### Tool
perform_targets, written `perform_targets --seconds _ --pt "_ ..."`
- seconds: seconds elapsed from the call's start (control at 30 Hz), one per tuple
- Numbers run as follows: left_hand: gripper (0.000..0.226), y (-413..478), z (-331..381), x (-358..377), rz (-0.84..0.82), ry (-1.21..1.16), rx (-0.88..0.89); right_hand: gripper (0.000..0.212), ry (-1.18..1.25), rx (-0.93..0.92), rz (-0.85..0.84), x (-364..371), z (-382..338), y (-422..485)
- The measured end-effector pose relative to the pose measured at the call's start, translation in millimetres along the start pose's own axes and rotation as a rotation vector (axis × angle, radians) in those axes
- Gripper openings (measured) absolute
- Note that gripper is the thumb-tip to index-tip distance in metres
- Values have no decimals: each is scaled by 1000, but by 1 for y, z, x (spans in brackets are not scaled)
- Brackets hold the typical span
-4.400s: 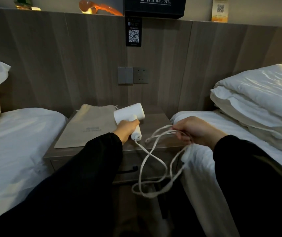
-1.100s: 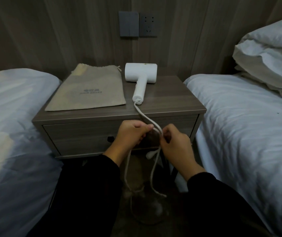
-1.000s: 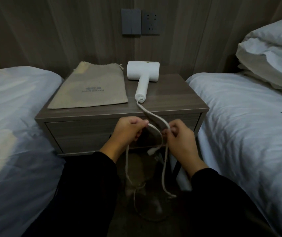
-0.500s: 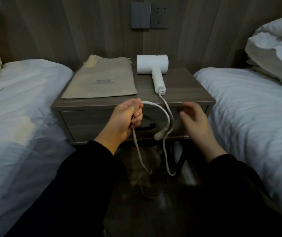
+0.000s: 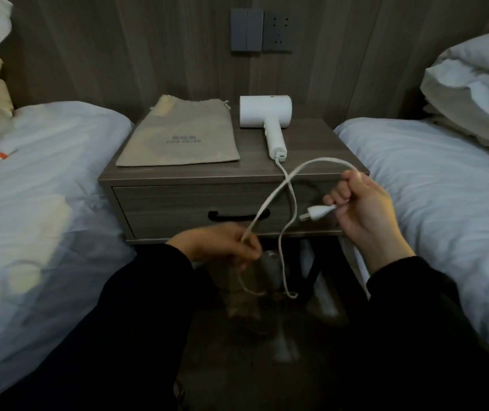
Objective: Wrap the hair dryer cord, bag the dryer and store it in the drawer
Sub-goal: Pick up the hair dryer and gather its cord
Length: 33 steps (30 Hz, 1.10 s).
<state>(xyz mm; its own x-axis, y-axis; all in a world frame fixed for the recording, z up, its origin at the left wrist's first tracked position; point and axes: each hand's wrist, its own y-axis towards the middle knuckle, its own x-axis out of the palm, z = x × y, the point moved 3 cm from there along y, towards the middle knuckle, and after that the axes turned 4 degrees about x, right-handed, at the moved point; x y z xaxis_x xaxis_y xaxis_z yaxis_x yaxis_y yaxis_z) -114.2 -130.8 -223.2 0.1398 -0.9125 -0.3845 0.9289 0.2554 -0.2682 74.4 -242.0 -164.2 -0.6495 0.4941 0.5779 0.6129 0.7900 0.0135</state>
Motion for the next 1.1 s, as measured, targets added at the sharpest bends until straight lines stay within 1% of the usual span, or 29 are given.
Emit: perform_targets --seconds 0.07,0.1,0.13,0.17,0.2,0.23,0.27,0.3,0.33,0.37,0.4,0.43,0.47,0.53,0.57,0.6,0.63,0.67,0.7,0.77,0.8,0.83,0.87,0.9,0.93,0.97,1.0,1.03,1.1 --pt "16 -2 -26 -1 -5 187 -85 31 65 13 99 -21 -9 6" --pt "19 -4 -35 -4 51 186 -128 29 26 41 165 -33 -11 7" --pt "23 -8 -38 -7 144 123 -154 28 -102 77 251 -46 -12 9" --pt "27 -11 -38 -11 263 36 -142 28 -336 122 333 -58 -14 9" --pt "31 -15 -33 -15 373 -66 -89 31 -674 182 365 -68 -16 8" --pt "33 -19 -23 -18 443 -170 -19 34 -1063 254 329 -73 -18 6" --pt "34 -22 -11 -19 471 -256 52 34 -1368 333 237 -73 -17 2" --pt "35 -25 3 -19 464 -295 102 33 -1552 422 111 -71 -15 -3" --pt "35 -27 17 -17 435 -282 127 28 -1620 522 -10 -67 -10 -9" --pt "35 -29 30 -14 397 -226 133 20 -1600 596 -103 -63 -6 -16" --pt "34 -31 44 -9 352 -161 135 12 -1523 617 -173 -59 -1 -19" --pt "34 -33 55 -3 307 -111 145 21 -1429 588 -213 -56 3 -20" --pt "33 -34 66 1 270 -88 165 41 -1338 524 -237 -53 6 -18" --pt "31 -37 80 9 234 -83 211 77 -1237 385 -299 -40 10 -20" --pt "30 -37 83 11 229 -86 226 89 -1182 359 -336 -33 14 -21" --pt "29 -37 85 13 225 -89 239 94 -1130 359 -366 -30 18 -23" --pt "29 -37 86 14 217 -90 245 96 -1124 358 -370 -27 22 -25" --pt "29 -37 87 15 210 -83 244 91 -1171 332 -343 -25 25 -25" --pt "28 -36 87 15 209 -67 231 80 -1266 275 -260 -24 25 -23" --pt "28 -34 85 13 234 16 177 52 -1442 89 -4 -22 11 -21" --pt "27 -32 84 12 251 81 144 49 -1465 -17 76 -21 2 -20" --pt "26 -30 82 11 259 131 114 56 -1438 -104 75 -19 -4 -21" --pt "25 -28 80 12 254 142 93 70 -1396 -170 -7 -14 -7 -22" --pt "24 -27 80 14 241 110 84 82 -1383 -183 -132 -7 -8 -26" --pt "23 -25 79 16 228 56 91 83 -1383 -167 -273 0 -4 -30" --pt "23 -23 79 17 220 9 110 65 -1386 -143 -371 4 2 -34" --pt "22 -22 79 16 224 -7 127 33 -1383 -101 -417 6 7 -37" --pt "20 -21 79 13 245 5 136 11 -1361 -77 -428 8 9 -38" --pt "17 -19 74 1 330 62 114 27 -1351 -102 -338 0 8 -31"
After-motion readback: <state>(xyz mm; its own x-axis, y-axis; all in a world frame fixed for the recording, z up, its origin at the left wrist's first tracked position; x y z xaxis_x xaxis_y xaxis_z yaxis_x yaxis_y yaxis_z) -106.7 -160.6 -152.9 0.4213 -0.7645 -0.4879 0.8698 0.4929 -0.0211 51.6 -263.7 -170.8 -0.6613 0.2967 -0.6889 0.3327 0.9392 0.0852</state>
